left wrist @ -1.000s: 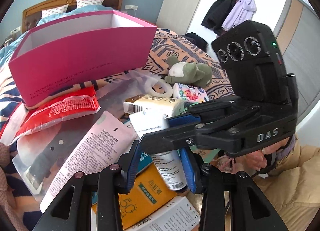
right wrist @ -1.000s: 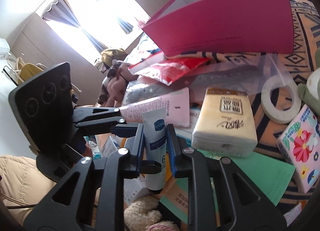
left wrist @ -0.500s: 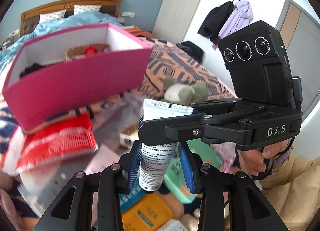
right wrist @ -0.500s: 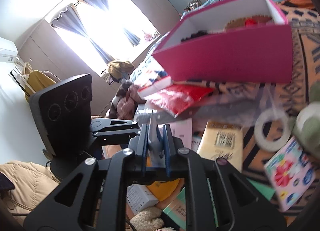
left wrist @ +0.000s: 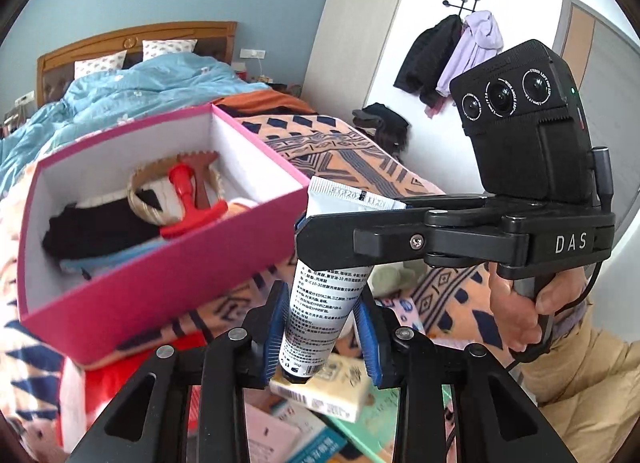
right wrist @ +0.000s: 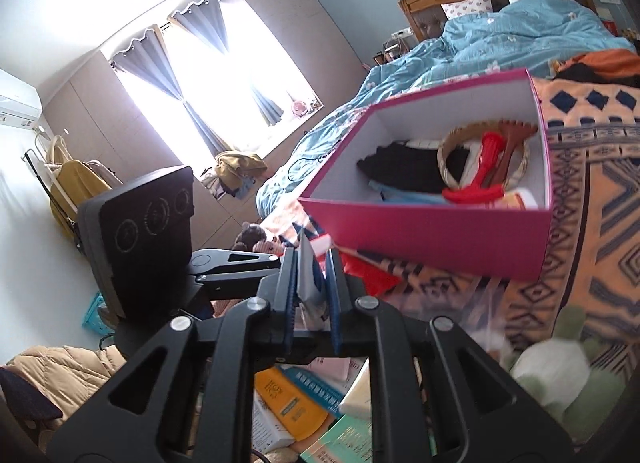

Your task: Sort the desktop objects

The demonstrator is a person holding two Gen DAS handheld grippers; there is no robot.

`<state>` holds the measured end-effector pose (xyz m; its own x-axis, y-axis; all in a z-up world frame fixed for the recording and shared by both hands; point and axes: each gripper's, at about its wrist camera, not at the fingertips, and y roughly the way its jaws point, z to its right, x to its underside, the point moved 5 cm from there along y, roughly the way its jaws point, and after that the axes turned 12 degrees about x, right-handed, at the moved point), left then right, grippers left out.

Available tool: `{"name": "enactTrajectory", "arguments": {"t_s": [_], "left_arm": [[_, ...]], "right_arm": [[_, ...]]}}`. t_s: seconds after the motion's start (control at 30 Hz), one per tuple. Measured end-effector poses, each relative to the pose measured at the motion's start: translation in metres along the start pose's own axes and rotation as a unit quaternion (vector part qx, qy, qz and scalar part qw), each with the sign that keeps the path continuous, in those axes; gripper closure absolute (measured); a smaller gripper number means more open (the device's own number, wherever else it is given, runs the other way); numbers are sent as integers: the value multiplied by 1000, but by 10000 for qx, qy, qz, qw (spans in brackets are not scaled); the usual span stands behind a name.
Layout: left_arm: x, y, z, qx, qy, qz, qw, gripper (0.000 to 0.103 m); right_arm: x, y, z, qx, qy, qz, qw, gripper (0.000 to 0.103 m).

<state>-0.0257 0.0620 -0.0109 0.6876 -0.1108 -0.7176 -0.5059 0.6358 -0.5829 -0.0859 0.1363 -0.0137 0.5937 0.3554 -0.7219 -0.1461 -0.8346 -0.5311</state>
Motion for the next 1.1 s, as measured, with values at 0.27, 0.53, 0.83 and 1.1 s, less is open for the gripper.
{"name": "enactTrajectory", "arguments": {"t_s": [0.27, 0.53, 0.83, 1.1], "left_arm": [[-23, 10, -14, -47, -56, 12, 10000, 75], [-22, 21, -39, -84, -329, -80, 9994, 75], [27, 40, -70, -360, -684, -857, 9933, 74], [45, 31, -80, -713, -673, -1033, 9898, 63]], "right_arm": [[-32, -4, 11, -33, -26, 85, 10000, 89], [-33, 11, 24, 11, -10, -135, 9999, 89], [23, 68, 54, 1022, -397, -1212, 9865, 69], [41, 107, 61, 1284, -845, -1930, 9691, 67]]}}
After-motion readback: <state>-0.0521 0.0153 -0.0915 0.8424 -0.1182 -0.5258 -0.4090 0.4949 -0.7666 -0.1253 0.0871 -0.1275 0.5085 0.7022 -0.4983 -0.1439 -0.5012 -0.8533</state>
